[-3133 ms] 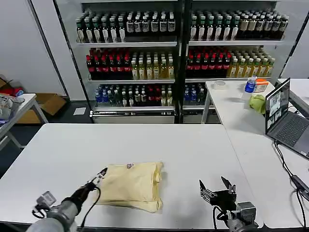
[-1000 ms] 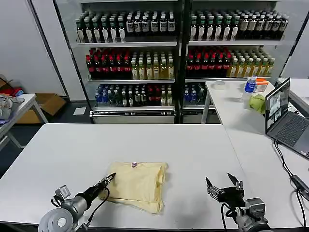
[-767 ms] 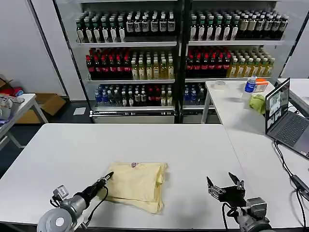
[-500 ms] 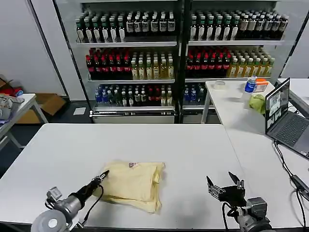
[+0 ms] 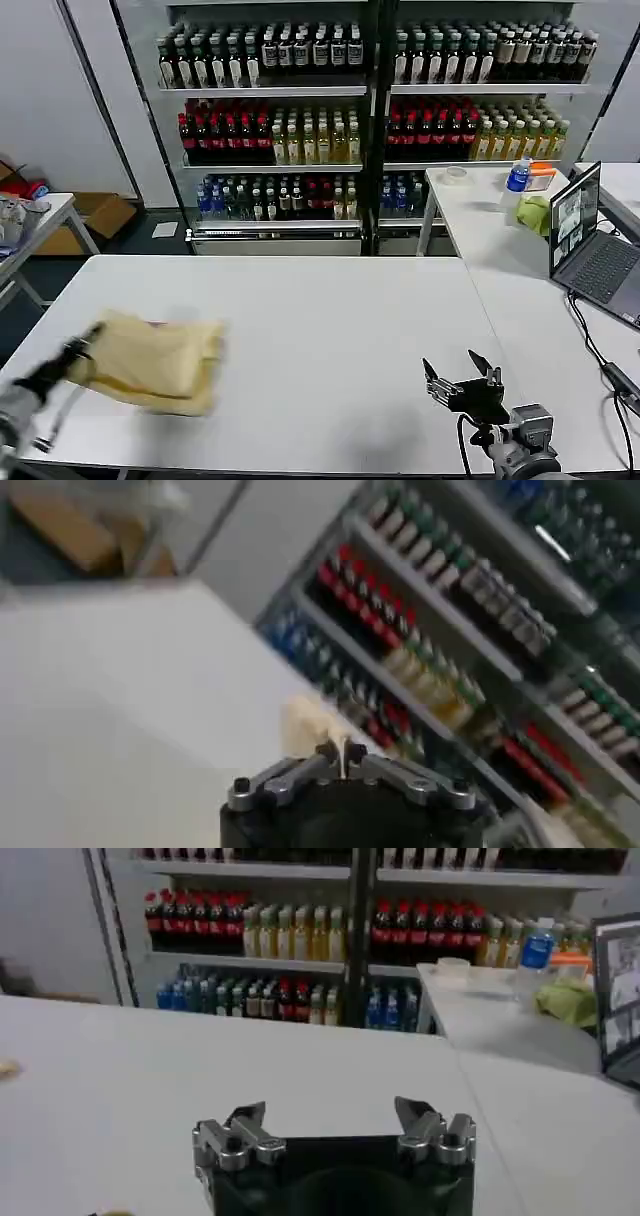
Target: Fold and organize the clothes.
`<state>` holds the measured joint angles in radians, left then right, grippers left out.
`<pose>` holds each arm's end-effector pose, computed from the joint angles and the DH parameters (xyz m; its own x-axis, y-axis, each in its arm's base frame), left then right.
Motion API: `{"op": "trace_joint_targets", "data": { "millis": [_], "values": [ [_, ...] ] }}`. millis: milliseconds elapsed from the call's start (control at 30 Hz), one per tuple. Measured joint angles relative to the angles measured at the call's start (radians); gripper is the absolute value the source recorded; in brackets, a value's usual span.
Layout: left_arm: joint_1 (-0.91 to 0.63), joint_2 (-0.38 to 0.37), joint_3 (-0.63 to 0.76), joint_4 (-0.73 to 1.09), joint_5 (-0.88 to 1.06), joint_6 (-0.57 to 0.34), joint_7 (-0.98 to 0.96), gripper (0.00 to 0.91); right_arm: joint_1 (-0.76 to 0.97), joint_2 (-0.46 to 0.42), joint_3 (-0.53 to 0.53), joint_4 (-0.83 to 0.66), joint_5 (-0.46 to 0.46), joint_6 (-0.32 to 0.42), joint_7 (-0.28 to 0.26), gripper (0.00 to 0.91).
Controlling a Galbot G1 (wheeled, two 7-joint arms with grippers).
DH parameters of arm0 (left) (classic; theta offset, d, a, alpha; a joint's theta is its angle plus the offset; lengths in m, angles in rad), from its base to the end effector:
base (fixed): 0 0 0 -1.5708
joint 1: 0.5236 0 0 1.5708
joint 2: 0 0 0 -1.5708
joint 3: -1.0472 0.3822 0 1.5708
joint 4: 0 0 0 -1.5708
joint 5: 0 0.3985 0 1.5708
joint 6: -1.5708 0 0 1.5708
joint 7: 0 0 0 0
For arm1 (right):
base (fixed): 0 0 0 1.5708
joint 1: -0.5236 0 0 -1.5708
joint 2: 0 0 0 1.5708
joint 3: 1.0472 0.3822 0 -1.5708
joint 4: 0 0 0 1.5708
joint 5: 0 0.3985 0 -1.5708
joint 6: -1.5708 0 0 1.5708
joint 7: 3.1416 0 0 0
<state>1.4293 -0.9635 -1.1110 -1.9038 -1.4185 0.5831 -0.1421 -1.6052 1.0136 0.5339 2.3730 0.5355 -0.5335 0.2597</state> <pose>0.2581 0.3152 -0.1983 -0.9527 -0.0009 0.3039 -0.1863 0.7916 -0.5819 0.1928 -0.0530 -0.2143 -0.9189 -0.1297 0.3725 -0.1553 0.9871 -0.0395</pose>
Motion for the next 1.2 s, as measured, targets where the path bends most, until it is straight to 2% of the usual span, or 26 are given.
{"op": "trace_joint_targets", "data": {
  "millis": [133, 300, 400, 633, 800, 1000, 1200],
  "values": [
    [0.006, 0.083, -0.067, -0.041, 0.054, -0.002, 0.001, 0.01, -0.005, 0.001, 0.004, 0.002, 0.001, 0.004, -0.001, 0.907],
    [0.03, 0.11, -0.042, -0.144, 0.208, -0.012, 0.008, 0.01, -0.013, 0.007, 0.006, 0.001, -0.005, 0.011, -0.004, 0.907],
    [0.052, 0.084, 0.042, -0.178, 0.369, -0.033, 0.013, 0.01, -0.017, 0.012, 0.007, -0.006, -0.011, 0.014, -0.004, 0.907],
    [0.059, -0.028, 0.375, -0.157, 0.83, -0.094, -0.005, 0.01, -0.031, 0.012, 0.018, -0.008, -0.02, 0.017, -0.005, 0.907],
    [0.052, -0.102, 0.587, -0.178, 1.064, -0.104, -0.019, 0.01, -0.038, 0.009, 0.026, -0.011, -0.02, 0.017, -0.005, 0.907],
    [0.022, -0.163, 0.743, -0.188, 1.182, -0.098, -0.04, 0.01, -0.041, 0.017, 0.023, -0.016, -0.028, 0.017, -0.005, 0.907],
    [-0.039, -0.217, 0.838, -0.166, 1.202, -0.081, -0.066, 0.01, -0.04, 0.02, 0.023, -0.018, -0.034, 0.017, -0.005, 0.907]
  ]
}}
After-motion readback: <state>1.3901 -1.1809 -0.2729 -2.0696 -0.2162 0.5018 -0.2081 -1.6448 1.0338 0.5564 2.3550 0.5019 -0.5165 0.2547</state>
